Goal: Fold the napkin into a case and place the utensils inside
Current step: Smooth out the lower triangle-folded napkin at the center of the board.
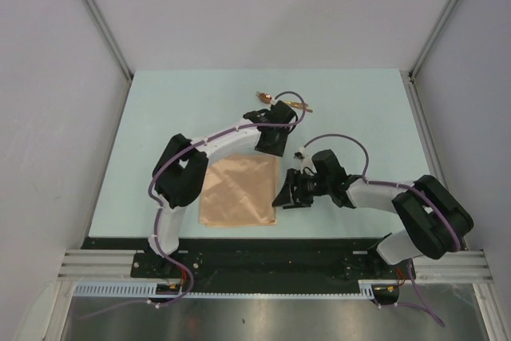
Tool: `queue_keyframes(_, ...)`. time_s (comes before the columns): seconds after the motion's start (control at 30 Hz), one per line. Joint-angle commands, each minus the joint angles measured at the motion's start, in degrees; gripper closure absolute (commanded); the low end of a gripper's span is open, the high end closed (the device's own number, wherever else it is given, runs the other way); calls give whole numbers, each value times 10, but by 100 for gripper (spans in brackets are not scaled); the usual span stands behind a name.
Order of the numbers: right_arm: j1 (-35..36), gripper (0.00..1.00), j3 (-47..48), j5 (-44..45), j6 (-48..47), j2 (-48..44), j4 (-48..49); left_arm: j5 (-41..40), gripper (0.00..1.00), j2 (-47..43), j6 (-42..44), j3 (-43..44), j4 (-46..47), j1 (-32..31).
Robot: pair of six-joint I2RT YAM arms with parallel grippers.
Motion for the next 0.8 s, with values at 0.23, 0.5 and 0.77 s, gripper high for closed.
queue_keyframes(0.23,42,48,-26,24,84,81,158,-27,59,43,30,43,-10,-3)
queue_keyframes(0.5,51,55,-45,27,100,90,175,-10,64,57,36,43,-9,-3)
queue_keyframes(0.77,77,64,-56,32,99,78,158,-6,74,66,37,46,-10,-3)
